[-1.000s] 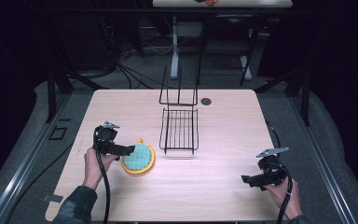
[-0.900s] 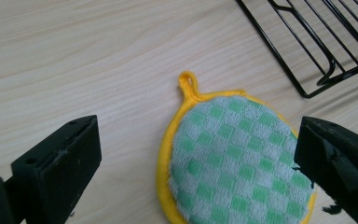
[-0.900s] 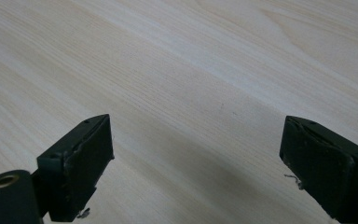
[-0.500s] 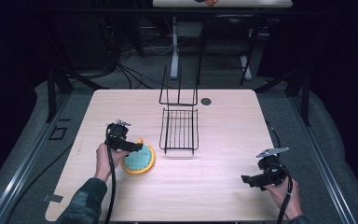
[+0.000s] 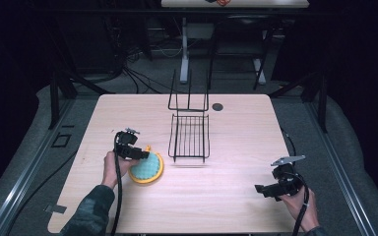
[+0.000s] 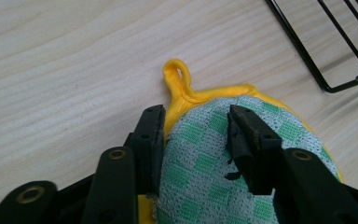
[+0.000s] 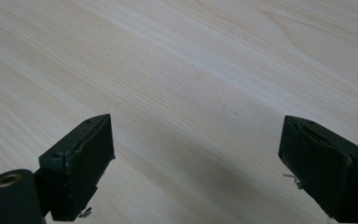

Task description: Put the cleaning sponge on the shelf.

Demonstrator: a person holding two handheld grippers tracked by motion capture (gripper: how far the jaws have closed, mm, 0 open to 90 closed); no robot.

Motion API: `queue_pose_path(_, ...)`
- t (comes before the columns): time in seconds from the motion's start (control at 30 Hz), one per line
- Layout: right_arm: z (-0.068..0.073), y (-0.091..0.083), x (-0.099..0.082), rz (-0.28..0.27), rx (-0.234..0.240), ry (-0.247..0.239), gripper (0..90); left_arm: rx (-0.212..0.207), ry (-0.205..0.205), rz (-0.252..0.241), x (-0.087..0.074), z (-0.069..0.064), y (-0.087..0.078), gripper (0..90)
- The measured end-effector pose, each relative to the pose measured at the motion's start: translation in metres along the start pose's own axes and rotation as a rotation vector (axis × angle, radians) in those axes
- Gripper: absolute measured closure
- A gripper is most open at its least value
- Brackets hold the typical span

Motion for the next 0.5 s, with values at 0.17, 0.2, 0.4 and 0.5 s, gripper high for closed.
queue_pose_path(0.17, 0.0013, -0.0025, 0.0004, -0.017, 0.002, 0.012, 10.1, 0.020, 0.029, -0.001, -0.0018, -0.0035, 0.0011, 67.8)
queue_pose_path(0.2, 0.0007, -0.0026, 0.0000, -0.010, 0.001, 0.009, 10.2, 0.022, 0.030, 0.000, -0.0022, -0.0042, 0.0012, 69.7)
queue_pose_path(0.4, 0.0012, -0.0009, 0.0000, -0.013, 0.004, 0.010, 10.5, 0.065, 0.063, -0.005, -0.0031, -0.0079, 0.0026, 79.7)
queue_pose_path(0.5, 0.0017, -0.0028, 0.0000, -0.015, 0.000, 0.009, 10.7, 0.082, 0.078, -0.016, -0.0036, -0.0100, 0.0019, 82.1)
Point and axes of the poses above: each handheld gripper's, and its own axes: y roughly forward along the jaws, x roughly out of its top, z roughly to its left, the point moved 3 cm from there along y, roughly forward along the jaws, and after that the axes turned 5 degrees about -x, right-handed, at the moved point
